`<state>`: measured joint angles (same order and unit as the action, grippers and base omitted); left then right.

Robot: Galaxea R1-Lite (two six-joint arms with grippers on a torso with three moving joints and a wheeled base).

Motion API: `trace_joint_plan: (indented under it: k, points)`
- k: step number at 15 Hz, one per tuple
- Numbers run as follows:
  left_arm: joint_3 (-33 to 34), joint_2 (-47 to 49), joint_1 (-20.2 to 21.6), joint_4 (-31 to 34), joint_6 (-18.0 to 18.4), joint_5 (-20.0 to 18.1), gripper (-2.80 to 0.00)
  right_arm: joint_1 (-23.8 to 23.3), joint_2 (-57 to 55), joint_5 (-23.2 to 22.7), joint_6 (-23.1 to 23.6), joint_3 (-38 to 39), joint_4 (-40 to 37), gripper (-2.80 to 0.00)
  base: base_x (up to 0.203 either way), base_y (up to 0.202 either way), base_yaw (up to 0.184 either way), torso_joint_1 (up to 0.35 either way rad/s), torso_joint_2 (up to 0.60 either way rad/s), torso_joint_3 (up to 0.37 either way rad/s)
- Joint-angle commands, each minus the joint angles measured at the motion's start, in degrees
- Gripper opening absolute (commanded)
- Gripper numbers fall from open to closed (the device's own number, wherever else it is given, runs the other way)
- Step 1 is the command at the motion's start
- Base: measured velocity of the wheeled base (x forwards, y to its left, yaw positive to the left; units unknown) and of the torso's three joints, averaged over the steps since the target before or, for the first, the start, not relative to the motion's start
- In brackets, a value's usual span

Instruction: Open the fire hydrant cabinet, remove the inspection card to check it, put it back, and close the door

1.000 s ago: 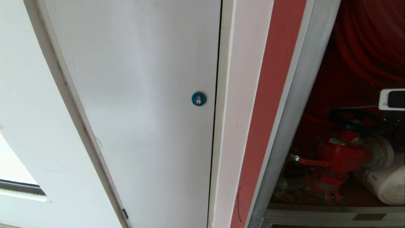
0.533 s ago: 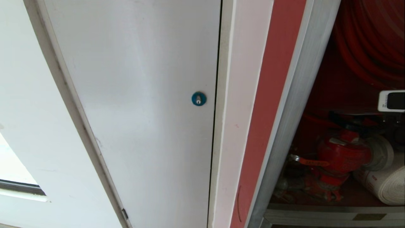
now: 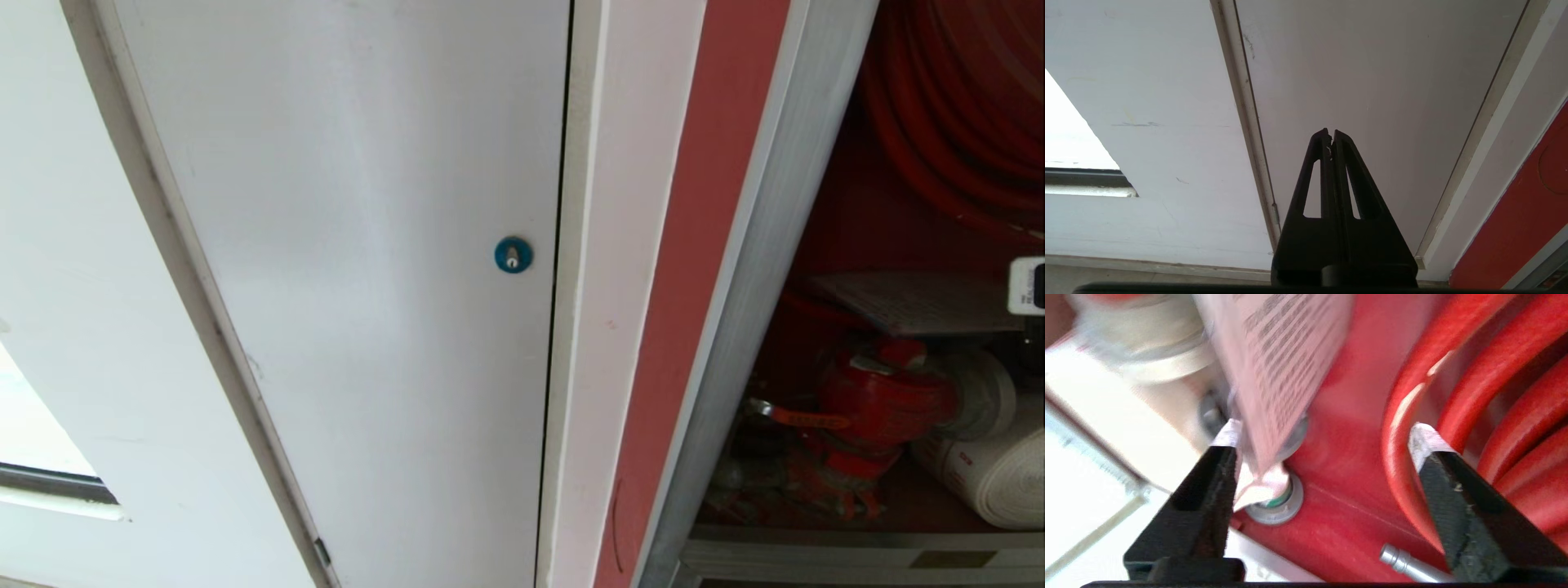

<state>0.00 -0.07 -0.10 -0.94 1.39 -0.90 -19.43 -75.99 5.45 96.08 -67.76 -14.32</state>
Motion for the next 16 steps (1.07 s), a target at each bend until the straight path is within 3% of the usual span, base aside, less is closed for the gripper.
trace_joint_plan:
  k: [1,7,8,12,16]
  points:
    - [0.4,0.0,0.0,0.0,0.0,0.0,-2.80,-0.1,2.9,0.0,1.1,0.7,-1.6,0.00,0.000,0.000,0.000,0.000,0.00,0.000]
    - [0.4,0.0,0.0,0.0,0.0,0.0,-2.80,0.0,9.8,-0.6,2.9,6.9,-3.8,0.00,0.000,0.000,0.000,0.000,0.00,0.000]
    - [0.4,0.0,0.0,0.0,0.0,0.0,-2.80,0.0,11.4,-1.6,2.9,8.3,-3.8,-2.80,0.000,0.000,0.000,0.000,0.00,0.000]
    - [0.4,0.0,0.0,0.0,0.0,0.0,-2.80,0.0,17.3,-2.5,2.8,10.5,-4.4,-2.80,0.000,0.000,0.000,0.000,0.00,0.000]
    - [0.4,0.1,0.0,0.0,0.0,0.0,-2.80,0.4,22.4,-5.3,2.6,10.6,-10.2,-2.80,0.000,0.000,0.000,0.000,0.00,0.000]
